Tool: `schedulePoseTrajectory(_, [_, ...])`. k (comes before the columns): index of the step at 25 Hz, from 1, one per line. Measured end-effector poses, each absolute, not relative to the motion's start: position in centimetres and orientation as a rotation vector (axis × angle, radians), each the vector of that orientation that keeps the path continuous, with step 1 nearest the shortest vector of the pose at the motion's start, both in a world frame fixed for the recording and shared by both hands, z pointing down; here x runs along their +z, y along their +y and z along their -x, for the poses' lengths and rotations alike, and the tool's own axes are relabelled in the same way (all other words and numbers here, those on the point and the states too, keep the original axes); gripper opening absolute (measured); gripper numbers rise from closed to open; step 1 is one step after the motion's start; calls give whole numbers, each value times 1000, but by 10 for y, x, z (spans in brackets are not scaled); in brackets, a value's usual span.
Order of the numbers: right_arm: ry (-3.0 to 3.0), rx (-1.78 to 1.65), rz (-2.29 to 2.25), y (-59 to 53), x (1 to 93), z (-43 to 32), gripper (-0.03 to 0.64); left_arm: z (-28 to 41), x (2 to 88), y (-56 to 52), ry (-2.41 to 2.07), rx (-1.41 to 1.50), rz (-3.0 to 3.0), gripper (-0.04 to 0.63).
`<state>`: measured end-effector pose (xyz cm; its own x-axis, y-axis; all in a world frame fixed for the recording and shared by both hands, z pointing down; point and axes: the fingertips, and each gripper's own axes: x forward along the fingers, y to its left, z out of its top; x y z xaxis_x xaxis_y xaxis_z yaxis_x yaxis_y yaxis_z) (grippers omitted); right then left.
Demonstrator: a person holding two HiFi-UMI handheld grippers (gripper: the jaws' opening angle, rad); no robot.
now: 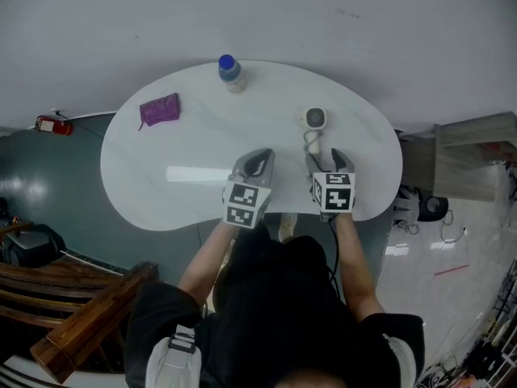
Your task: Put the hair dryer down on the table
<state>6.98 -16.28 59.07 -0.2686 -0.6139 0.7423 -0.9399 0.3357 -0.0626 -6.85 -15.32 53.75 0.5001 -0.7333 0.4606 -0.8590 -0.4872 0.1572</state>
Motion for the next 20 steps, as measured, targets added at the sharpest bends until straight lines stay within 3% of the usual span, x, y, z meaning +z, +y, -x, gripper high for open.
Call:
schedulePoseTrajectory(14, [-2158, 581, -1328, -131, 536, -82, 246, 56, 493, -116, -1440, 418, -2390, 6])
schedulePoseTrajectory(20, [-2251, 488, -1341, -122, 504, -88, 179, 50, 474, -107, -1485, 398, -2416, 6])
